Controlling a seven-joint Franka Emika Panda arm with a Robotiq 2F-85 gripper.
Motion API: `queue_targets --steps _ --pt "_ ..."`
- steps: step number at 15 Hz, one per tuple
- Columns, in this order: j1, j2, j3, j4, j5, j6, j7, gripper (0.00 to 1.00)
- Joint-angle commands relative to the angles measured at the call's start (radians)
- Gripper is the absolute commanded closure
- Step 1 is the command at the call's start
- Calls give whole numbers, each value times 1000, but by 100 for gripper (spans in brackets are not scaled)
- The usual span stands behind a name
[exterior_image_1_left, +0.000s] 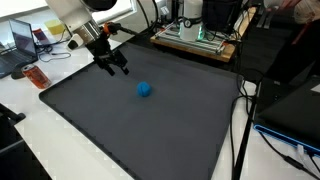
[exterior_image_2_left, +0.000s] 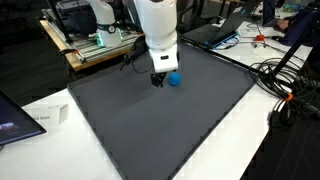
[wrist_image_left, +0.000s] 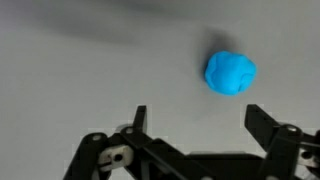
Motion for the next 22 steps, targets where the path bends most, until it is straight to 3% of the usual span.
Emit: queue_targets --steps 1,9,13,22 --pt "-70 -24 47 -86 115 59 -138 0" --pt "-140 0 67 -140 316 53 -401 0" --pt "-121 -30 45 -204 365 86 -472 0" --pt "-100 -213 46 -501 525 320 -661 0"
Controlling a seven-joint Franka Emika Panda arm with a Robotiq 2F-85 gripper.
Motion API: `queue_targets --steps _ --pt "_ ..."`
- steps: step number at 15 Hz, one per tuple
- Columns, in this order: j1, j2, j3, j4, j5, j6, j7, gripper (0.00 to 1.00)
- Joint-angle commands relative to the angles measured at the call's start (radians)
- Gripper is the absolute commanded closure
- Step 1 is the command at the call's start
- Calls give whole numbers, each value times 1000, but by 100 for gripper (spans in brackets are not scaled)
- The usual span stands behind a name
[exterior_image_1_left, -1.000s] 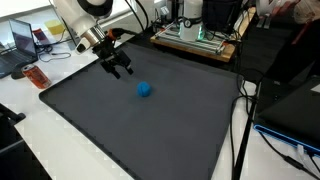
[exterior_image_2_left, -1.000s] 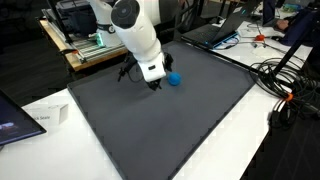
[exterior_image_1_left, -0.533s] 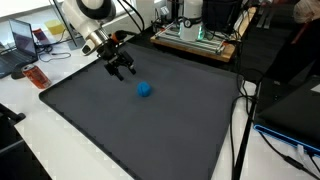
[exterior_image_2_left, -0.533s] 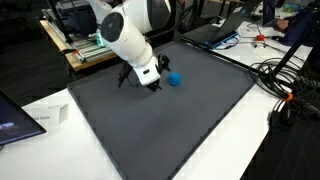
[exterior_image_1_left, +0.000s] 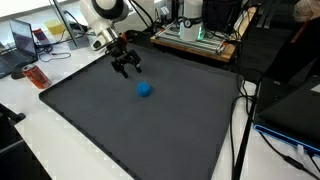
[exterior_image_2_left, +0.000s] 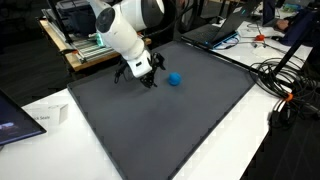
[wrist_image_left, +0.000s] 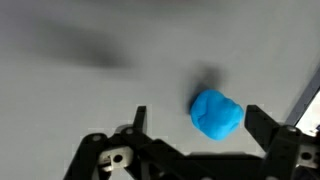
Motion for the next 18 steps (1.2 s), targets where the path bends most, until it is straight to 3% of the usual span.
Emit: queue_targets --steps 1,7,9,13,18 --pt "22 -144 -1 -177 122 119 -121 0" --pt "127 -323 1 -379 331 367 -263 0" --pt "127 -367 48 -426 389 456 -281 0" --pt "172 -445 105 -500 489 607 -271 0" --pt "248 -464 171 -554 512 829 -164 0"
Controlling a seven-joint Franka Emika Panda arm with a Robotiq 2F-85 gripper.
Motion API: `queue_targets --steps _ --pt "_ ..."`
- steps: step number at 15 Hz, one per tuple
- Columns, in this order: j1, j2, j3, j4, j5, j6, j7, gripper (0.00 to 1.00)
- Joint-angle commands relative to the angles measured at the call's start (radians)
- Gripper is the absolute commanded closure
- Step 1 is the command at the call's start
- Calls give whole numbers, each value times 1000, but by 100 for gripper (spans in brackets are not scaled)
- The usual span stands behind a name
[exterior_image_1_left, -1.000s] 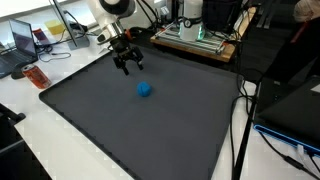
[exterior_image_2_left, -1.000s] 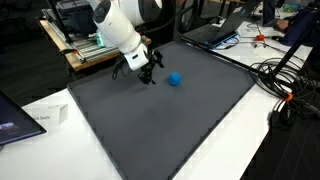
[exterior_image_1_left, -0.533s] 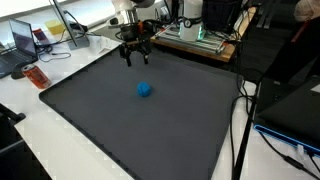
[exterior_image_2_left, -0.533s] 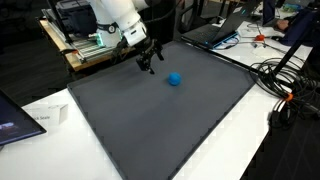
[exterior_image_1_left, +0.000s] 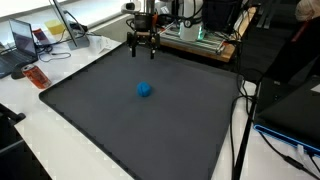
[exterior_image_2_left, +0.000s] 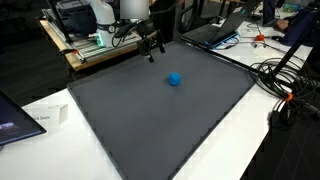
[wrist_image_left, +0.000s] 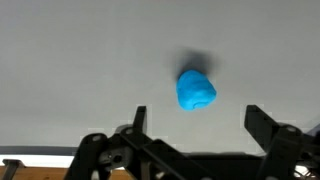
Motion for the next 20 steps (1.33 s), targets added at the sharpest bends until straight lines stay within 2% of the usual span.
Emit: queue_targets --steps 1,5,8,9,10,15,16,18,20 --pt "55 -26 46 -50 35 150 94 0" --pt "113 16 71 -74 3 261 210 0" --pt "164 80 49 -79 18 311 246 0" --pt "211 84 -7 -119 -151 322 416 0" --pt "217 117 -1 -81 14 329 265 0" --pt "385 174 -167 -92 126 312 227 0" --pt "324 162 -112 -89 66 306 265 0" --pt "360 179 -148 -89 88 306 256 0" --pt "366 183 -154 -89 89 306 256 0"
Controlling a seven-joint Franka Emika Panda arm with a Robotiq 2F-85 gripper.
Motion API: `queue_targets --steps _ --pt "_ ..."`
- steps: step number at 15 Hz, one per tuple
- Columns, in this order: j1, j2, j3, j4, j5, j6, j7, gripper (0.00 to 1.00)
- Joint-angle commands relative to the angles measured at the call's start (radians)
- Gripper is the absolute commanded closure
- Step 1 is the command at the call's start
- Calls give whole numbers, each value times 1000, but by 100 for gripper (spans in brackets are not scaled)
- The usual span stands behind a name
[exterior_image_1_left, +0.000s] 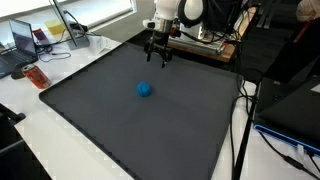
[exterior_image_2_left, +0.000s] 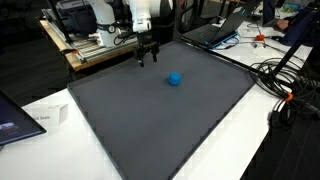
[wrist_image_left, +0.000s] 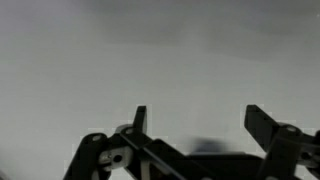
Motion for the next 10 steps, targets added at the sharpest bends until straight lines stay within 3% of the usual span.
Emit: queue_targets --steps 1,10 --pt "0 0 -1 0 0 0 0 0" --pt "1 -113 -60 4 -40 -37 -138 0"
